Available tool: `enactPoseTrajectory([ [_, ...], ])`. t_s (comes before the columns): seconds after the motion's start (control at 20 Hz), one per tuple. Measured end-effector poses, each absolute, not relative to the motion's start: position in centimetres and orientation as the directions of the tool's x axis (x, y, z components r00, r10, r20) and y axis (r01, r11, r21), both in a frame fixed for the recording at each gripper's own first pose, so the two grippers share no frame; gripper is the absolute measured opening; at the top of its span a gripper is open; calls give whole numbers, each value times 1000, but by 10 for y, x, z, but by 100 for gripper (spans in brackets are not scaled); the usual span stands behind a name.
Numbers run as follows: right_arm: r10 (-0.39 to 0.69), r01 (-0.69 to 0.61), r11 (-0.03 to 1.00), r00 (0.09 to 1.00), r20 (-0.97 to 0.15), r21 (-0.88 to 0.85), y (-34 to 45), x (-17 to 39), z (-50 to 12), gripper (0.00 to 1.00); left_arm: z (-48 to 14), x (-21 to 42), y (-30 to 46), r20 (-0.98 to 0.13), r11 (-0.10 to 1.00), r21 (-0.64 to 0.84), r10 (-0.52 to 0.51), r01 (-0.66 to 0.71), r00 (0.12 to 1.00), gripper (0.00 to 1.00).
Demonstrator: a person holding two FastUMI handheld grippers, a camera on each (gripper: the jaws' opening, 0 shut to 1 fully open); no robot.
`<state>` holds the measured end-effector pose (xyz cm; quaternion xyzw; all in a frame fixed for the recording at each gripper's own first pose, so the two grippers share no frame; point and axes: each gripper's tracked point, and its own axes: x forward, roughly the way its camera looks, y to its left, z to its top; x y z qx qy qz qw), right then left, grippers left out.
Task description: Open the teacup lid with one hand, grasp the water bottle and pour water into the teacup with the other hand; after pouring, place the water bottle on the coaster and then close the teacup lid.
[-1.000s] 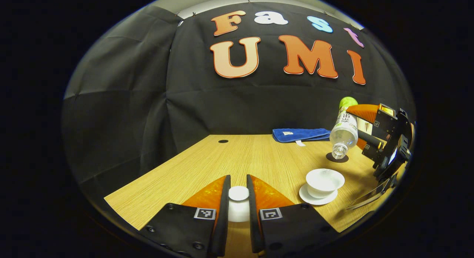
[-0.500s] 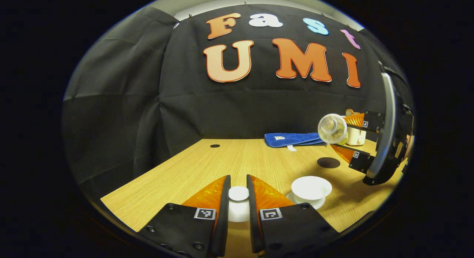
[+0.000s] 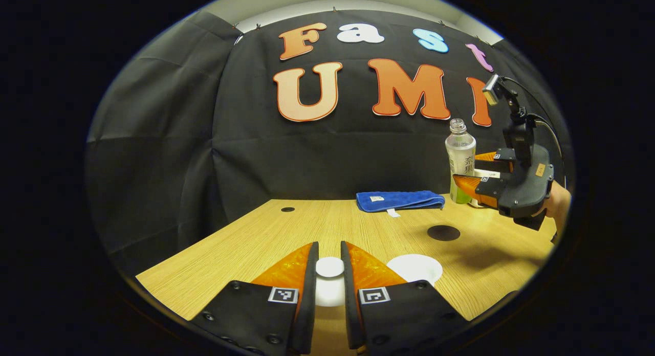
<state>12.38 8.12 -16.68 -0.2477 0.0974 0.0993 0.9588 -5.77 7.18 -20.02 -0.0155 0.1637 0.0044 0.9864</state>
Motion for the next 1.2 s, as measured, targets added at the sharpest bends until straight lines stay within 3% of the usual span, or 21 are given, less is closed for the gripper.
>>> enactPoseTrajectory([
  [0.5,217,-242,970,855,-471,7,80,140,-238,63,-201,-64,74,-325,999,-31,33,-45,945,29],
  [0.75,207,-223,974,799,-564,41,86,137,-272,64,-208,-63,74,-345,998,-31,39,-53,938,29],
  [1.0,201,-218,975,804,-560,38,84,136,-271,63,-207,-54,62,-341,998,-49,13,-32,940,29],
  [1.2,198,-204,978,796,-571,55,81,133,-270,69,-192,-41,42,-303,998,-66,-31,11,952,29],
])
